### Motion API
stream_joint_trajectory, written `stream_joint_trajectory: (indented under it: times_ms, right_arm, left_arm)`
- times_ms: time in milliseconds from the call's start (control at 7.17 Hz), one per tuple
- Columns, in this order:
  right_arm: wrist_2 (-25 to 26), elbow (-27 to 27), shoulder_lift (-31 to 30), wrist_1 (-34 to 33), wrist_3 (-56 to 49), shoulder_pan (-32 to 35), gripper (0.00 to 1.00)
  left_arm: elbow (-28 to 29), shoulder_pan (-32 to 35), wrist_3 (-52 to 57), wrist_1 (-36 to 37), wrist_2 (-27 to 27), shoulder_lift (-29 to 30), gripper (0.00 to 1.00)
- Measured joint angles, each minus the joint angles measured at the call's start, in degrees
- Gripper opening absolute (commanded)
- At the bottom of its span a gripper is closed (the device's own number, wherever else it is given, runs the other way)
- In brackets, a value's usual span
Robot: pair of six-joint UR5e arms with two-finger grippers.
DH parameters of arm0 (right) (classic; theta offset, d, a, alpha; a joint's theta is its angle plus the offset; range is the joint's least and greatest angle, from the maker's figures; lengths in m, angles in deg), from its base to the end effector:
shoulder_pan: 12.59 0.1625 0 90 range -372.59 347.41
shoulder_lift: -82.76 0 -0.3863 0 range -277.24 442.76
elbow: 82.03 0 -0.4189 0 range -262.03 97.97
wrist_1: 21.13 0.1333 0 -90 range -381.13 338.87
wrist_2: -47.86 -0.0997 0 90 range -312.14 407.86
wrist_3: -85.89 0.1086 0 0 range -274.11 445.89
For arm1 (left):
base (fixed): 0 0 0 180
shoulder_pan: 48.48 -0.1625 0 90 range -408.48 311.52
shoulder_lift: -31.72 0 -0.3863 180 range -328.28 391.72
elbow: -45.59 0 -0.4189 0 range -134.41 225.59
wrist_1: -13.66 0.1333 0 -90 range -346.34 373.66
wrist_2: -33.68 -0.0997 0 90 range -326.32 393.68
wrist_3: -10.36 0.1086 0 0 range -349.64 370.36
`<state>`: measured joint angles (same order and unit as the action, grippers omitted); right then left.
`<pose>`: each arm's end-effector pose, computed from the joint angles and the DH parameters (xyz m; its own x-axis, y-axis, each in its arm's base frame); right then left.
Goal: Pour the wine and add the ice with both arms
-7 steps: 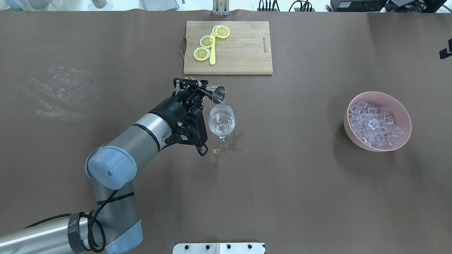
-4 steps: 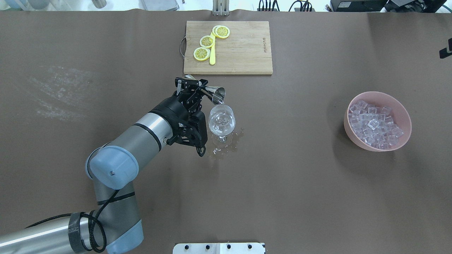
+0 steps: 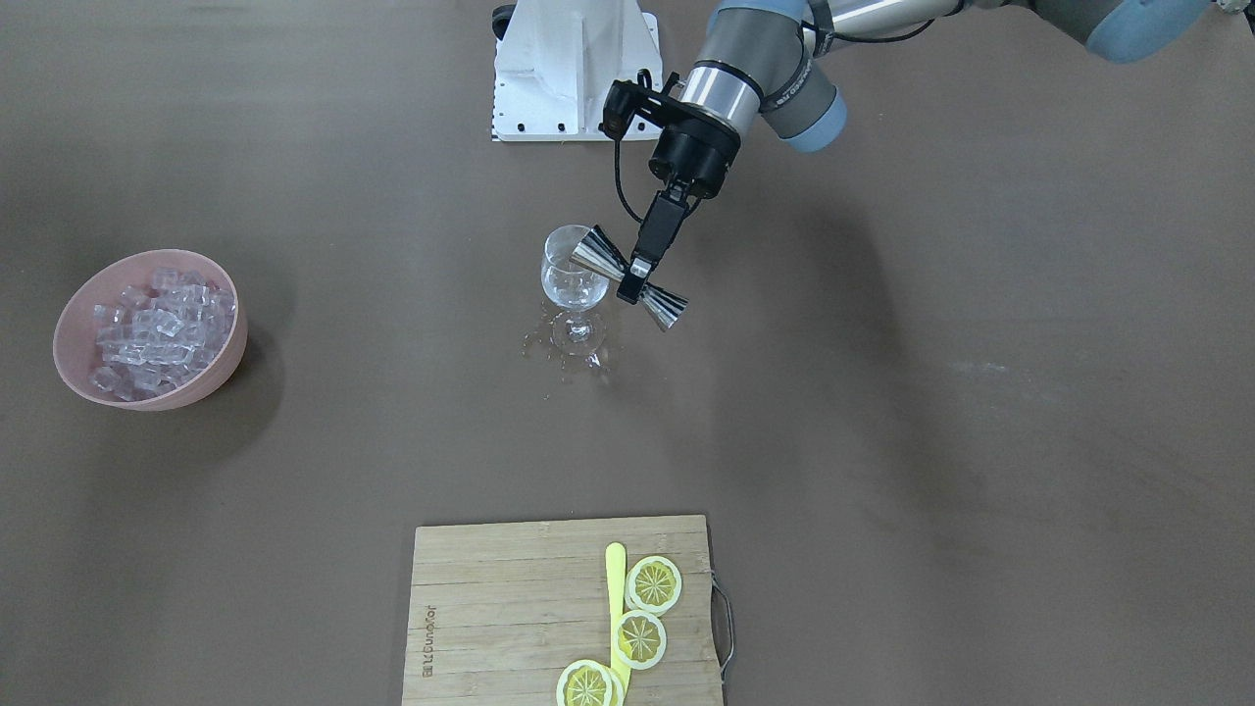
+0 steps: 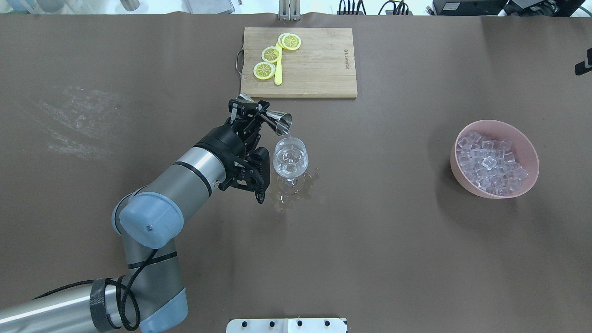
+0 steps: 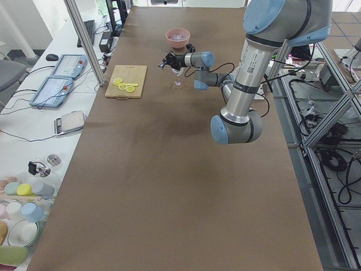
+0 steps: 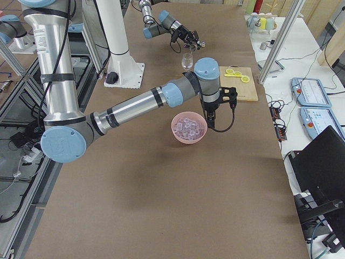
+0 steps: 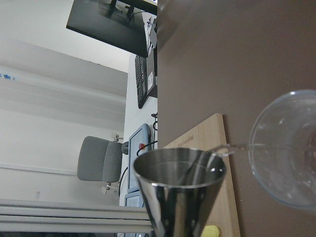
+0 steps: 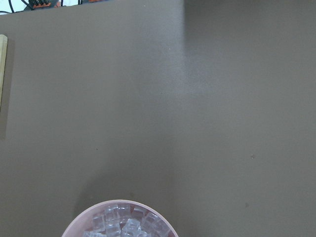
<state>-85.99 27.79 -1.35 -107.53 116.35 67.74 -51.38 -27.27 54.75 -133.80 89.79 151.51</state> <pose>-0.0339 -0.5444 0.3845 0.6379 0.0432 0.7689 -0.2053 0.9718 0.1157 0.4986 -0.4014 0.1410 0.6331 0.3906 0.6683 -0.5237 -0.4196 0.7414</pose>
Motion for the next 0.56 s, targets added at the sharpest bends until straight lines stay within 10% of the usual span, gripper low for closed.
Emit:
stream_joint_trajectory:
  times_ms: [558]
  right_arm:
    - [-0.6, 0.2, 0.0, 0.0, 0.1, 0.0, 0.94]
  left_arm:
    - [-0.1, -0.1, 8.6, 0.1, -2.1, 0.4, 0.0]
